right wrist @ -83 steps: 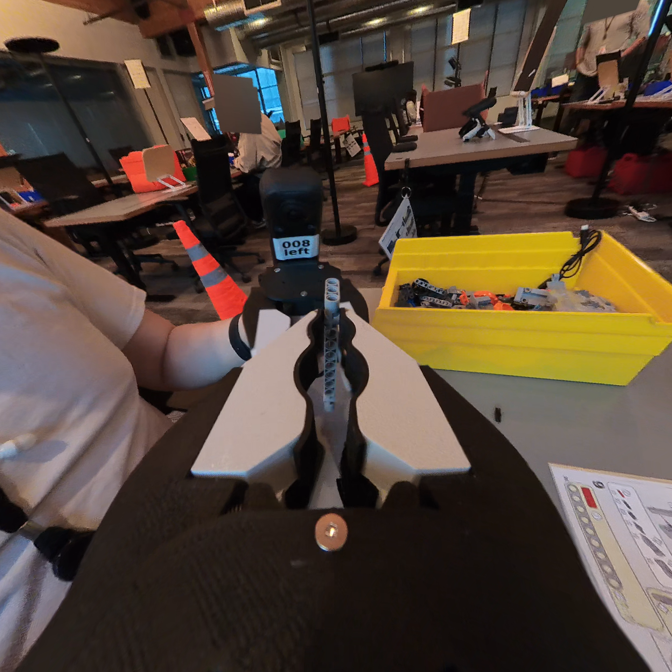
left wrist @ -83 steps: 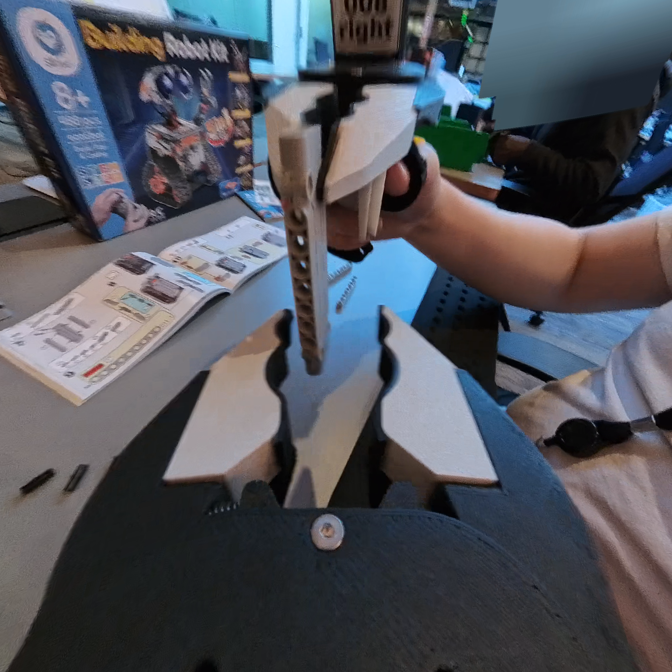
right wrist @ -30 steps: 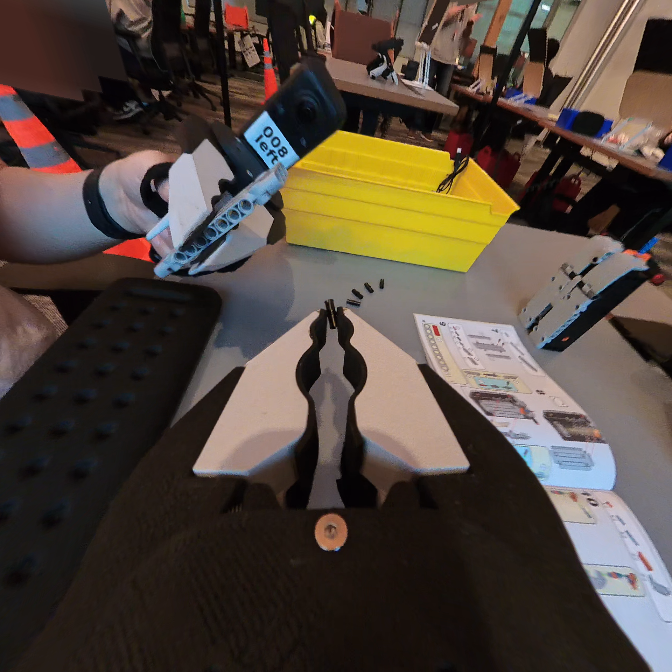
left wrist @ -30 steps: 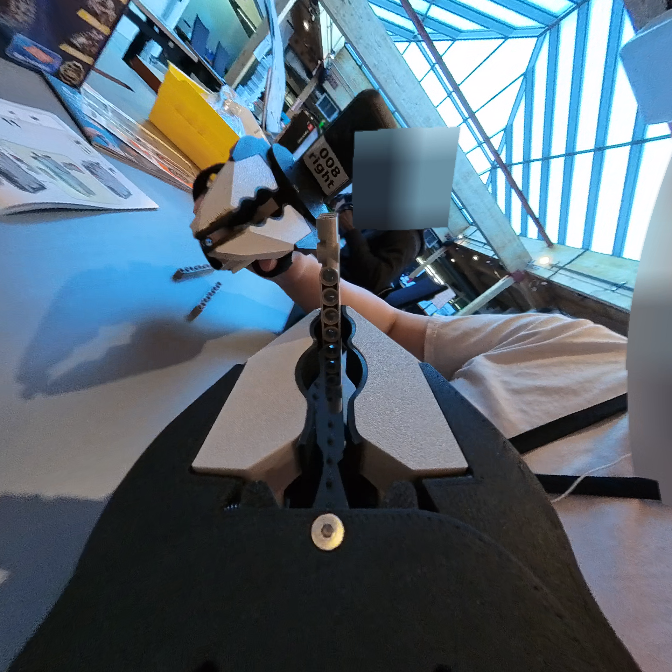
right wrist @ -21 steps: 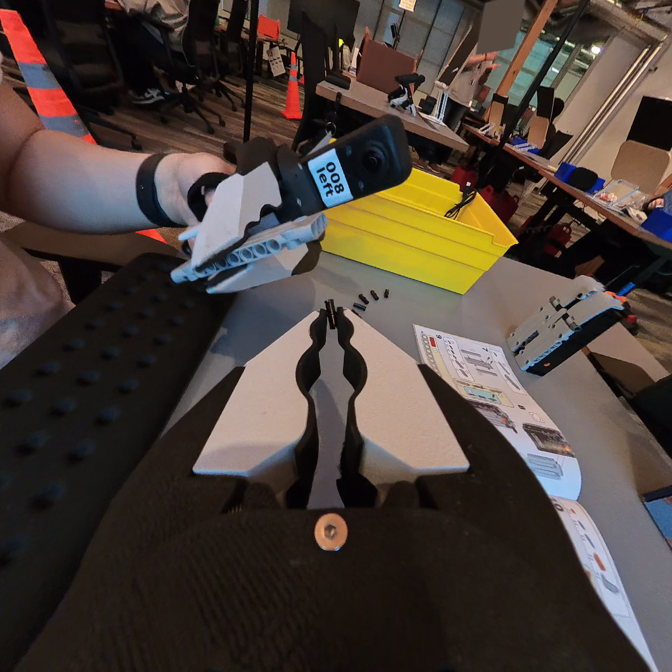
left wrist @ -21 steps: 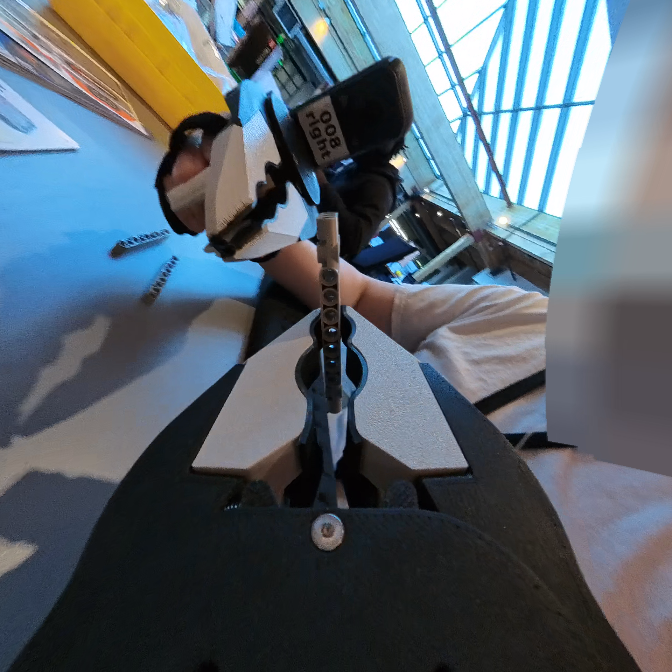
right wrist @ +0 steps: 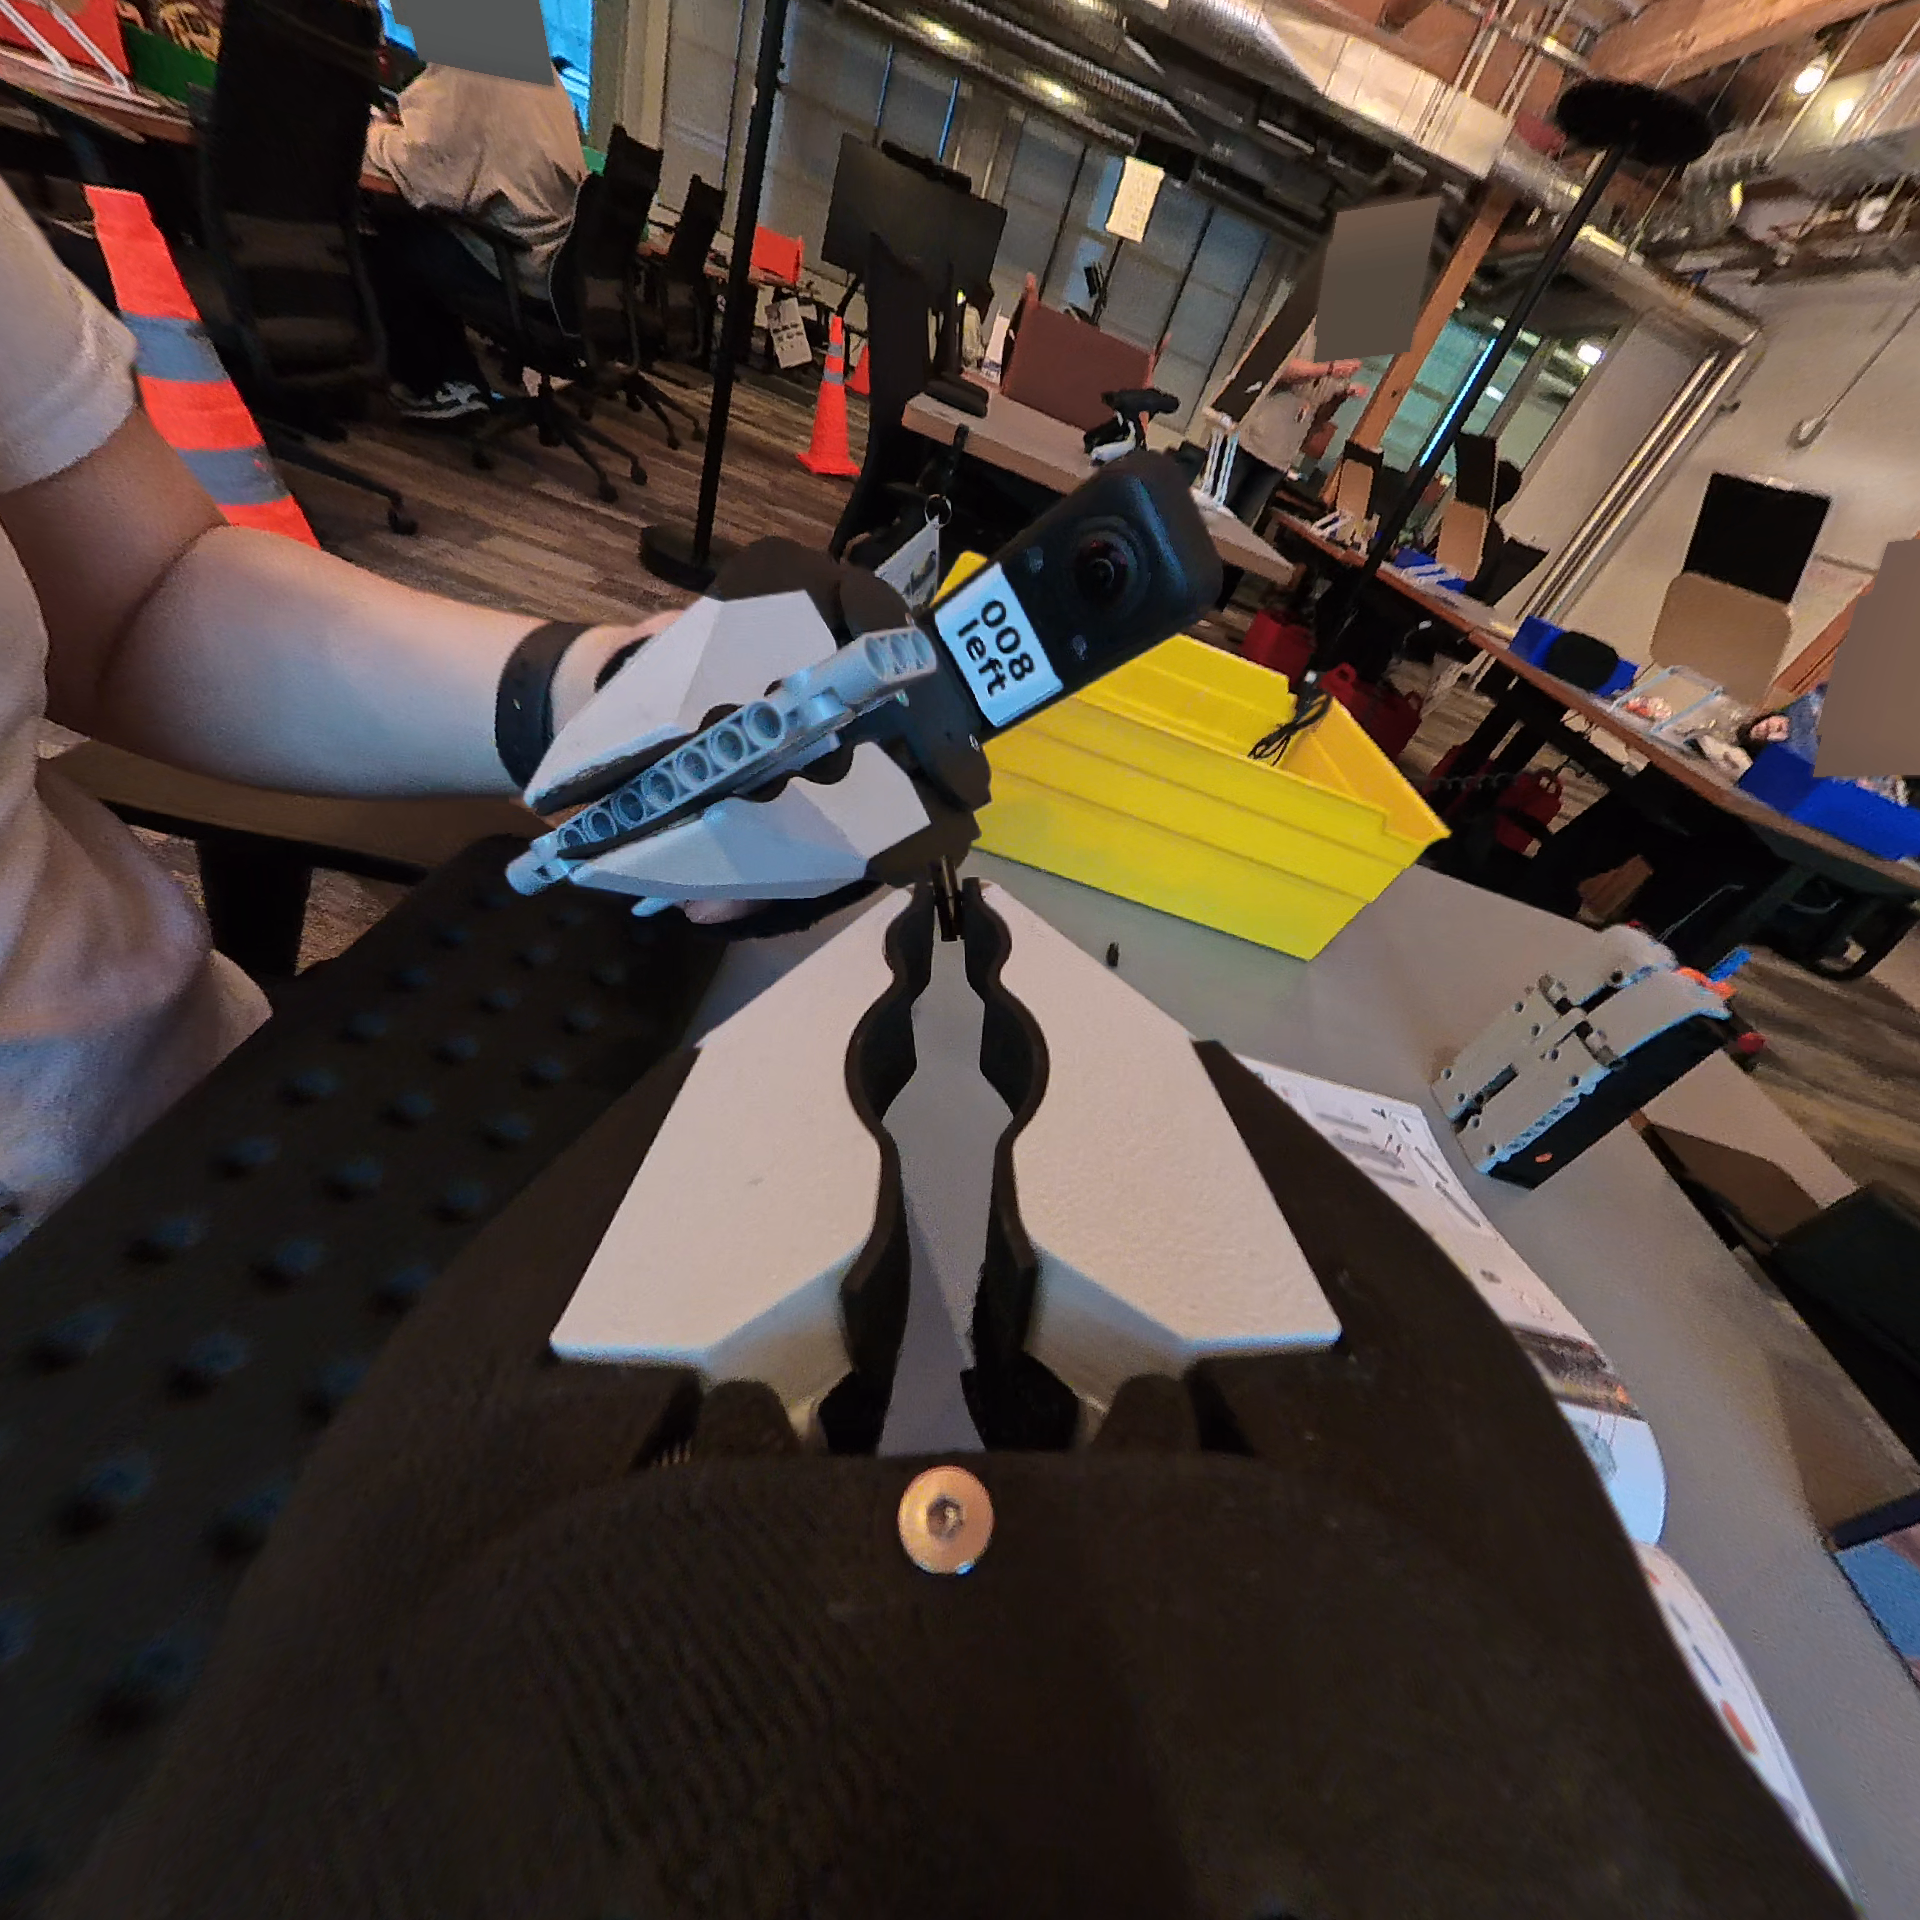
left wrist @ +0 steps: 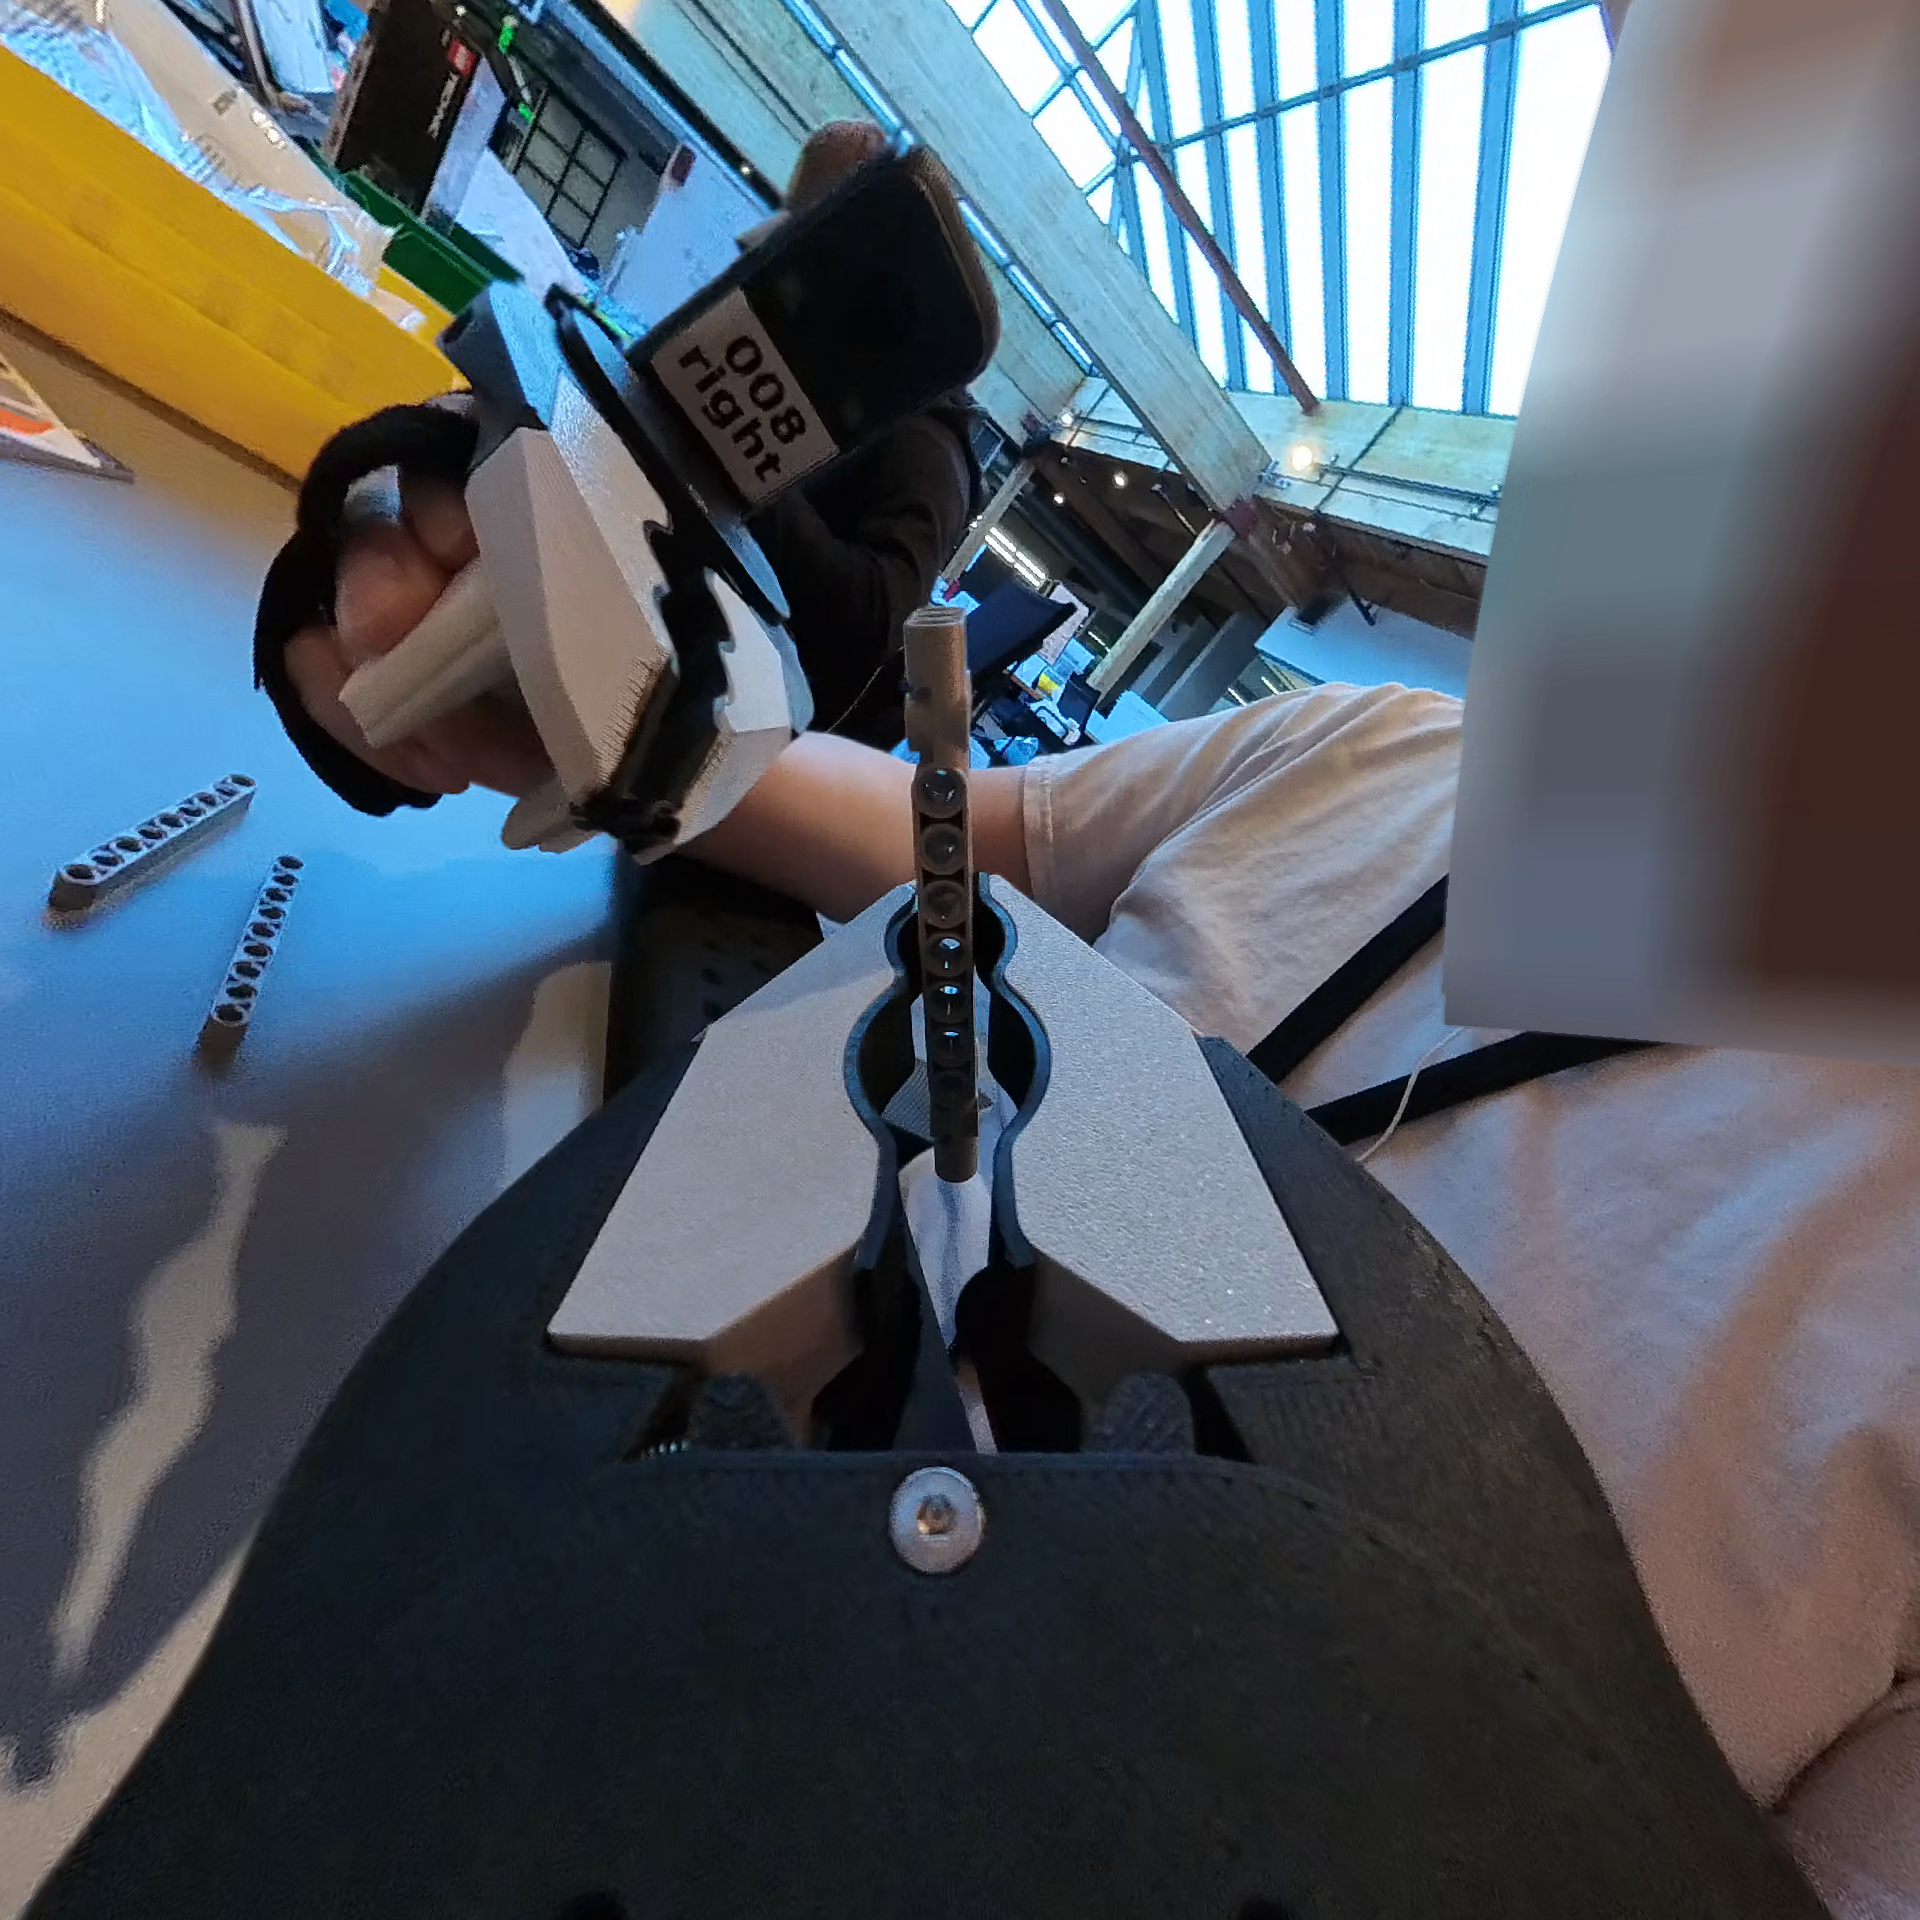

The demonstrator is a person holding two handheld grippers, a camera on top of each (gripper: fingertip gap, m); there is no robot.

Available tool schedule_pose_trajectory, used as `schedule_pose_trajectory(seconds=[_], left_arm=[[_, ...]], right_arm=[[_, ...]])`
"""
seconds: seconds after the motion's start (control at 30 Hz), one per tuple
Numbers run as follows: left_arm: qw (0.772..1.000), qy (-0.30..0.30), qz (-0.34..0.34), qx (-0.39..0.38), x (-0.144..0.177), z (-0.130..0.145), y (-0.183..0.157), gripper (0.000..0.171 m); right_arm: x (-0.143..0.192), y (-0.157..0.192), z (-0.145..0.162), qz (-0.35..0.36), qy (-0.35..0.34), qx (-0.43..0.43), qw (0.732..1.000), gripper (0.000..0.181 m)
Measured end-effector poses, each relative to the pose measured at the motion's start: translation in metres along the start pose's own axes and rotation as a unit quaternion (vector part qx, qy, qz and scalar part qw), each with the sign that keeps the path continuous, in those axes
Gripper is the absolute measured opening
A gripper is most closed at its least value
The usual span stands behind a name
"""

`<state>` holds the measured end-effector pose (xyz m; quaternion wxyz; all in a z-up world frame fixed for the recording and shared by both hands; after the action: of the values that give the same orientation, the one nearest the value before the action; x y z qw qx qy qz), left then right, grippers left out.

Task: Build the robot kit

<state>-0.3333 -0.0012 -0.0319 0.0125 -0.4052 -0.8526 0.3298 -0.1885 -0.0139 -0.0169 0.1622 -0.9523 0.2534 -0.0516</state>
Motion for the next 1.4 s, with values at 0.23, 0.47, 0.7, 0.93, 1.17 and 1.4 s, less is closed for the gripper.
schedule_pose_trajectory(seconds=[0.23,0.47,0.7,0.93,1.17,1.4], left_arm=[[0.995,0.037,0.014,-0.09,0.006,-0.004,-0.007,0.005],[0.975,0.059,-0.029,-0.212,0.017,-0.007,-0.006,0.005],[0.948,0.066,-0.074,-0.303,0.03,-0.004,0.004,0.004],[0.909,0.127,-0.123,-0.378,0.035,0.006,0.016,0.004],[0.844,0.182,-0.187,-0.469,0.03,0.009,0.022,0.004],[0.798,0.183,-0.236,-0.524,0.032,0.008,0.027,0.004]], right_arm=[[0.0,0.005,-0.006,0.034,-0.036,0.051,0.997,0.004],[-0.005,0.006,0.003,0.058,-0.028,0.109,0.992,0.004],[-0.007,0.006,0.011,0.068,-0.007,0.142,0.987,0.005],[-0.004,0.001,0.017,0.08,0.006,0.164,0.983,0.005],[0.004,-0.016,0.017,0.103,0.015,0.092,0.99,0.004],[0.005,-0.033,0.01,-0.02,-0.018,-0.273,0.962,0.004]])
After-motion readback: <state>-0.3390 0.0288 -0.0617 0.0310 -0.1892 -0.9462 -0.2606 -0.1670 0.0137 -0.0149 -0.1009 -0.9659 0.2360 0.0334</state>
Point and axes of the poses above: each gripper's, where its closed fingertips meet, x back along the fingers, z out of its underside, y = z × x across the jaws, the point moved 9 cm from there along x, back along the fingers, and after that the axes turned 11 degrees about z, right-handed, at the moved point
